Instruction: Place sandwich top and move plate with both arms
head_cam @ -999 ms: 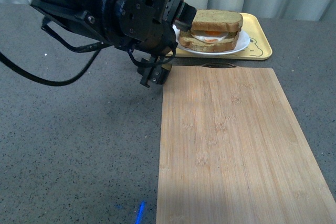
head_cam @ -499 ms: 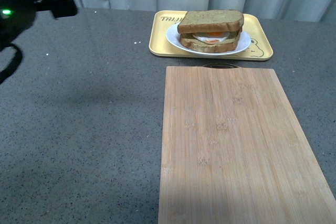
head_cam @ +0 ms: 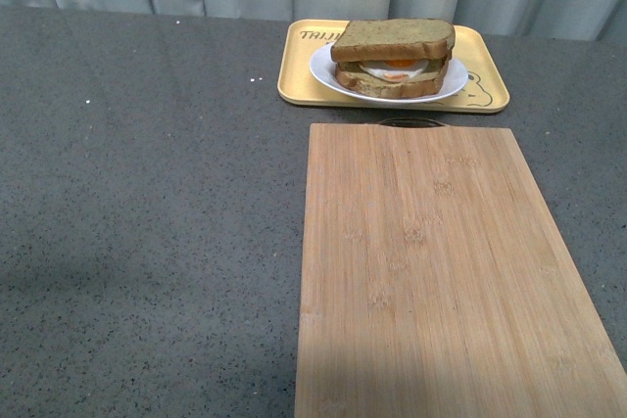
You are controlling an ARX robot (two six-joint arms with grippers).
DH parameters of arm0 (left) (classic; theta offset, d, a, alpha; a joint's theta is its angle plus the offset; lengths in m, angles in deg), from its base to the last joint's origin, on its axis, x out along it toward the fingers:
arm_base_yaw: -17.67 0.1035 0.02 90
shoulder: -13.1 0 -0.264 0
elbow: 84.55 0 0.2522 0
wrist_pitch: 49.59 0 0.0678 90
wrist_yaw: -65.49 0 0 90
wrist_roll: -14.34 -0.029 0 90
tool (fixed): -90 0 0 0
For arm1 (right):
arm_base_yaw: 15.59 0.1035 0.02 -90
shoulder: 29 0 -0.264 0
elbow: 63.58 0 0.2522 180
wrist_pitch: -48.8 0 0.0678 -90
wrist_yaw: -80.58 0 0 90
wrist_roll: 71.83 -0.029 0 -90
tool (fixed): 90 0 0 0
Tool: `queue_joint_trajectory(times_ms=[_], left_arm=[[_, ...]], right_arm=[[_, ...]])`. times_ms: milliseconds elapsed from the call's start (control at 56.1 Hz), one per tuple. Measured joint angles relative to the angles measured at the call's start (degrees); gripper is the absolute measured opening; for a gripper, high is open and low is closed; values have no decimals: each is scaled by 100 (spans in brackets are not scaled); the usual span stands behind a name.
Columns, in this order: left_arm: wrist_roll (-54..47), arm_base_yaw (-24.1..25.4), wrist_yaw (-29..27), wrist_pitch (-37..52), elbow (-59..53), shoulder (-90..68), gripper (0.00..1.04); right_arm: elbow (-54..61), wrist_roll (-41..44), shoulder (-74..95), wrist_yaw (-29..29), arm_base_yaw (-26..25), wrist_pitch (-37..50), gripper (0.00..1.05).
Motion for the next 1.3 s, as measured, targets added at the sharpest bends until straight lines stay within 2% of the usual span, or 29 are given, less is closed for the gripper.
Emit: queue_joint_trajectory(times_ms=[54, 268, 321, 428, 1302], left_arm=[[-7, 83, 101, -444, -116, 616, 4], [-26, 269, 269, -1058, -444, 1596, 4], [-28, 476, 597, -1226, -509, 1823, 4], [-39, 702, 684, -1572, -612, 2295, 4], [-42, 726, 721, -4448, -765, 5519, 4]], right_arm=[[0, 0, 0, 0, 0, 0, 95], [0, 0, 0, 0, 0, 0, 95], [0, 0, 0, 0, 0, 0, 95], [0, 0, 0, -2, 0, -2, 95], [0, 0, 0, 0, 0, 0, 95]])
